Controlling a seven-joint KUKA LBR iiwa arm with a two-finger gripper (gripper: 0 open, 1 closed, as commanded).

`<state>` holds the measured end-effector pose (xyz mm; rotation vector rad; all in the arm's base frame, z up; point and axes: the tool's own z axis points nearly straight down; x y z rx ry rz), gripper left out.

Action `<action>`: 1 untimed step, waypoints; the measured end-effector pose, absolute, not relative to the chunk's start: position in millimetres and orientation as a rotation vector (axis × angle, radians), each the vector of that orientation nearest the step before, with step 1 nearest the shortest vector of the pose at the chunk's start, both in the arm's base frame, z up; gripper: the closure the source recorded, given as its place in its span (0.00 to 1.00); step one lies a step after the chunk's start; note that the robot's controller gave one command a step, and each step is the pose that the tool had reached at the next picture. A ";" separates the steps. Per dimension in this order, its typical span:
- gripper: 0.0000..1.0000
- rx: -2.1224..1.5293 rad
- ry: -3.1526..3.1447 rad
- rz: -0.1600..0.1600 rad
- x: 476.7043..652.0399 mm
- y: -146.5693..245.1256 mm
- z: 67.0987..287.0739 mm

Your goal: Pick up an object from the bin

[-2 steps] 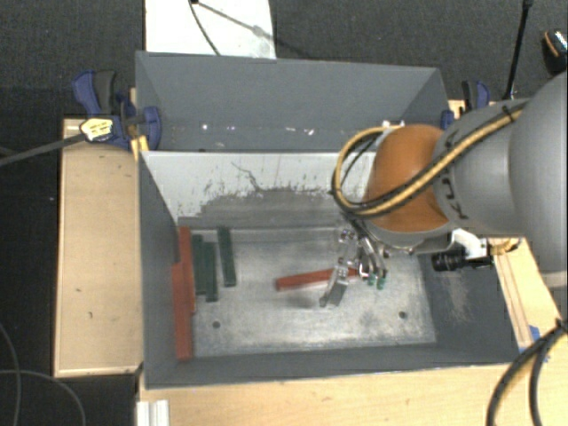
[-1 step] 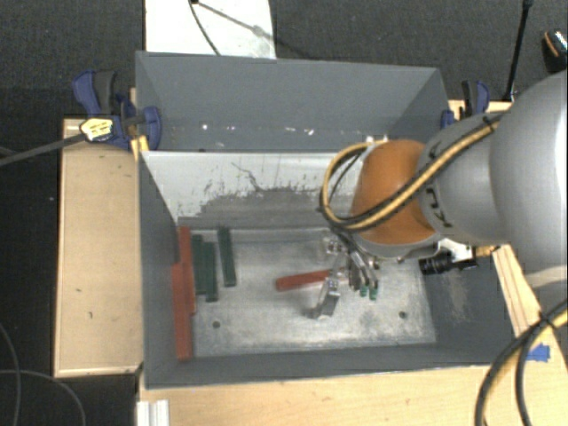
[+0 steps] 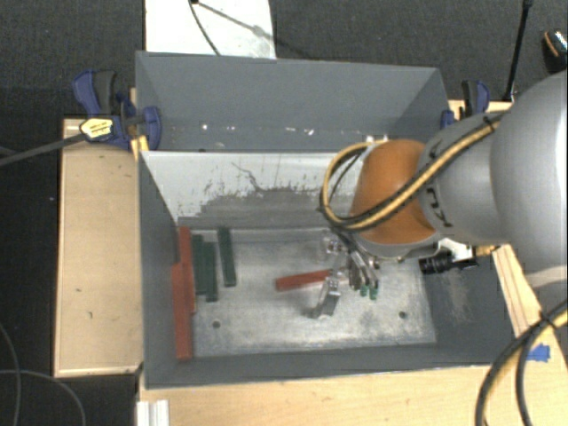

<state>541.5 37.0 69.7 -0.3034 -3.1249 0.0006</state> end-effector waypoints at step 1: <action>1.00 -0.302 -3.125 0.001 541.5 37.1 69.9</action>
Offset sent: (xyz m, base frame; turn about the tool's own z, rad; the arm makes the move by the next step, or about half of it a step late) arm 0.0000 0.0000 0.0000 0.0000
